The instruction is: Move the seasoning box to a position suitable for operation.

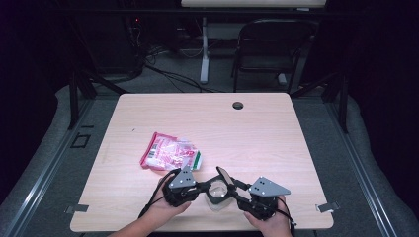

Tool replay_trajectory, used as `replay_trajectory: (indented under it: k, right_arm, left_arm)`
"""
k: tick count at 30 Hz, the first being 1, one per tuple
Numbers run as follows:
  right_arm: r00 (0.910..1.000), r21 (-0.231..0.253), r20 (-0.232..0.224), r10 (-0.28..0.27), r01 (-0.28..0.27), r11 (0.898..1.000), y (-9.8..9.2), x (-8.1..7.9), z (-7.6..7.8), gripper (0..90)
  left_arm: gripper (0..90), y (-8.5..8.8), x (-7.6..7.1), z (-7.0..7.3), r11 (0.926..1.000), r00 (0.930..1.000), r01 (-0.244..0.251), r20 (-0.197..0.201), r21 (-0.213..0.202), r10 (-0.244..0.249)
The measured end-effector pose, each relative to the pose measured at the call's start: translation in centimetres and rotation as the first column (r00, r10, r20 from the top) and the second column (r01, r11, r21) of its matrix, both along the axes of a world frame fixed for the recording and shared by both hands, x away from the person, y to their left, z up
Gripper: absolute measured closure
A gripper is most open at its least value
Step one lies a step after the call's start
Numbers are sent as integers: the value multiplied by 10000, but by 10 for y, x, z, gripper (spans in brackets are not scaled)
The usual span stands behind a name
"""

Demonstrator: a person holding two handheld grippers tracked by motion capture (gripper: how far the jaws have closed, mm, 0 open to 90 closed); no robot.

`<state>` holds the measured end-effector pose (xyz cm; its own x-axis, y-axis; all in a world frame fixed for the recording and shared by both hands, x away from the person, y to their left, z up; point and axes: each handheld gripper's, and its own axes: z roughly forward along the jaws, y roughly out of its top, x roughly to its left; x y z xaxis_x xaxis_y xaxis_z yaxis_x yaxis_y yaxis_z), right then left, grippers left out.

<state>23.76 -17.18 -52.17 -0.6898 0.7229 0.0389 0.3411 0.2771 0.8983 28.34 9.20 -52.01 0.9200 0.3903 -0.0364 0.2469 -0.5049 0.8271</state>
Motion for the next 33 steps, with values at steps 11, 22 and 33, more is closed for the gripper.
replay_trajectory:
  k: [11,22,33]
  right_arm:
    - [9978,932,-616,-229,286,9952,-13,4,1,757]
    - [9923,1429,-1185,-368,537,9883,-22,6,0,805]
    - [9903,1436,-1336,-393,586,9879,-25,8,-1,815]
  left_arm:
    - [881,1,0,-1,10000,10000,18,-20,-35,-18]
    - [881,1,-1,-1,10000,10000,20,44,-79,-19]
    - [882,1,-1,-1,10000,10000,44,77,-71,-43]
